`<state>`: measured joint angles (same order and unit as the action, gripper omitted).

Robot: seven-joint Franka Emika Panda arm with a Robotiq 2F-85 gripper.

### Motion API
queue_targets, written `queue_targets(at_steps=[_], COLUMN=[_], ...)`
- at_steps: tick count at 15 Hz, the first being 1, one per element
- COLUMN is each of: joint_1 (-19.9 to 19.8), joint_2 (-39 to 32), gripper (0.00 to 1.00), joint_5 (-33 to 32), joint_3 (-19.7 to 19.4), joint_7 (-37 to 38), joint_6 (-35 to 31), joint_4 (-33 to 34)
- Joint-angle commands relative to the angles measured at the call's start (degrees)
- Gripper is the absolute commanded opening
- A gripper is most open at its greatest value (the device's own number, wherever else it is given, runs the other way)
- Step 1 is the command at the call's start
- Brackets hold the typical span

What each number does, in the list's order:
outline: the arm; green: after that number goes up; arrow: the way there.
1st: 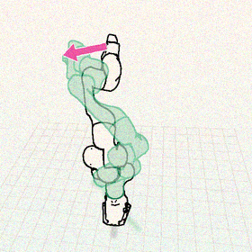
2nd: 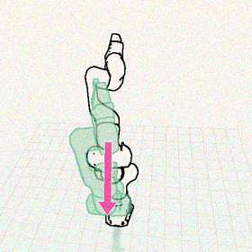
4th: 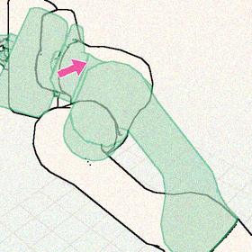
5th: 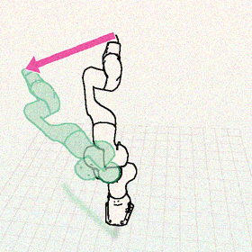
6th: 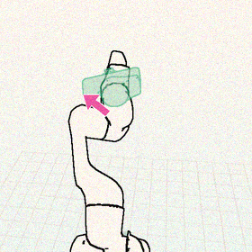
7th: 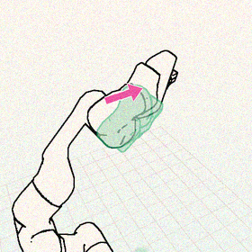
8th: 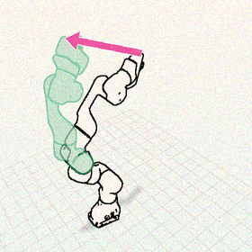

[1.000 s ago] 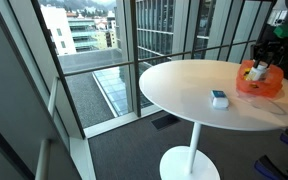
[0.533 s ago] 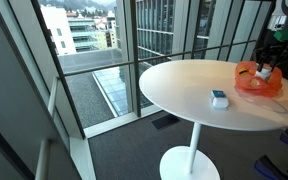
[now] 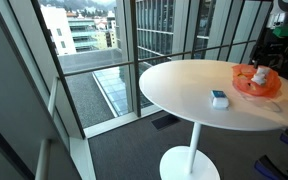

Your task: Put the white bottle into the carrier bag

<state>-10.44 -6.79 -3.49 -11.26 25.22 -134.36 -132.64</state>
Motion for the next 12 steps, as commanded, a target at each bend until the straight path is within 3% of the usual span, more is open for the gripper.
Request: queue_targets(at_steps=[1,5,12], joint_1=[0.26,0.74,1.98], joint_2=[1.89,5.27,13.55], gripper=[1.0,1.0,1.0], joint_5=[3.94,6.18,-0.14], joint_3=[0.23,0.98,2.63], joint_7=[-3.32,-7.55,-8.75], joint_6=[3.43,7.91,17.62], joint_4=[1.09,0.9,1.32])
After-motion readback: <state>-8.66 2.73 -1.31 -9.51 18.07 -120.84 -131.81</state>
